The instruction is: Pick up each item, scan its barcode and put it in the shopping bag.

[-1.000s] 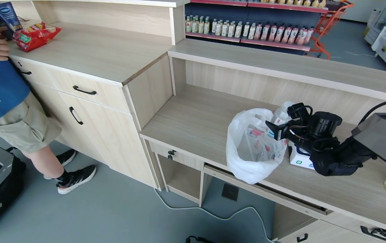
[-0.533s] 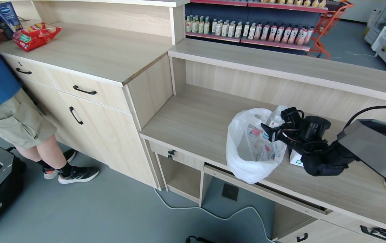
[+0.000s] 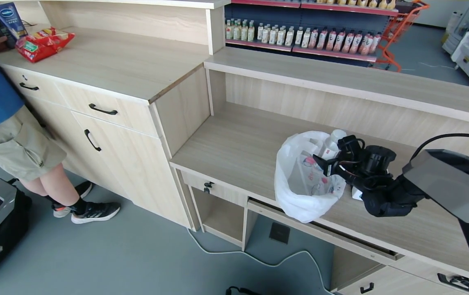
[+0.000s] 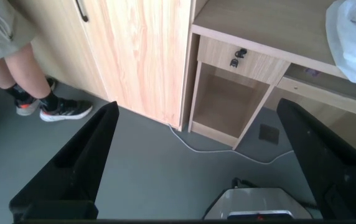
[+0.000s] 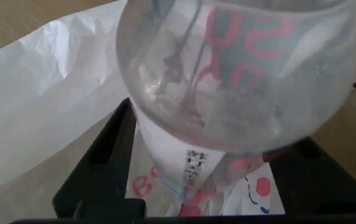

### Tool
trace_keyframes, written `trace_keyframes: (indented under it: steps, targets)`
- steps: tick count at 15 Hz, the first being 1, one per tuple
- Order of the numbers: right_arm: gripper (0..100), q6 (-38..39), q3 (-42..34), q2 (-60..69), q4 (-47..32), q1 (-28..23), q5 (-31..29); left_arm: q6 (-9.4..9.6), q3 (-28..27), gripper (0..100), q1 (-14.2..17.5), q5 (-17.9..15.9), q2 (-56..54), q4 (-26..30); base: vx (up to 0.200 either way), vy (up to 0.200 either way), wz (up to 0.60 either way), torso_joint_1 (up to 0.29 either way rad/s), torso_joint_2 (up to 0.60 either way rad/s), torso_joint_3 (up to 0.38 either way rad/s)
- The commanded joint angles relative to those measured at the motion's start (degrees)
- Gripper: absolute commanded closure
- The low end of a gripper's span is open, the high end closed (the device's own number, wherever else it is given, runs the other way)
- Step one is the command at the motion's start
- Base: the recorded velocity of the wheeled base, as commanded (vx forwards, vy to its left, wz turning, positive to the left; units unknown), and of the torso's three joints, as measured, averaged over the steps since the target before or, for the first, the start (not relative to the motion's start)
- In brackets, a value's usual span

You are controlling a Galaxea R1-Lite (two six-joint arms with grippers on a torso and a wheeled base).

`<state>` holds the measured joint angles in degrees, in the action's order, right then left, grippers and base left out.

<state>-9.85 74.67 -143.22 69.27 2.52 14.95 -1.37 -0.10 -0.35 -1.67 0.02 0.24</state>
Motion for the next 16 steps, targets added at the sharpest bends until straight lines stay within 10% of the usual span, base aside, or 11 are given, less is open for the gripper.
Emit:
trace_keyframes:
  steps: [1, 5, 10, 16]
  targets:
    - [0, 0.01, -0.05, 0.22, -0.01, -0.06, 0.00, 0.05, 0.01, 0, 0.00, 0.00, -0.02, 0.02, 0.000, 0.000, 0.00, 0.000, 0.00, 0.000]
    - [0, 0.71, -7.87, 11.99, -1.94, 0.03, 0.00, -0.04, 0.01, 0, 0.00, 0.00, -0.02, 0.02, 0.000, 0.000, 0.00, 0.000, 0.00, 0.000]
    - [0, -4.39, -36.96, 37.04, -1.50, -4.98, 0.52, -0.04, 0.01, 0, 0.00, 0.00, -0.02, 0.02, 0.000, 0.000, 0.00, 0.000, 0.00, 0.000]
    - [0, -9.13, -39.95, 50.93, -11.26, -17.46, -1.32, -0.04, 0.01, 0, 0.00, 0.00, -0.02, 0.02, 0.000, 0.000, -0.30, 0.000, 0.00, 0.001]
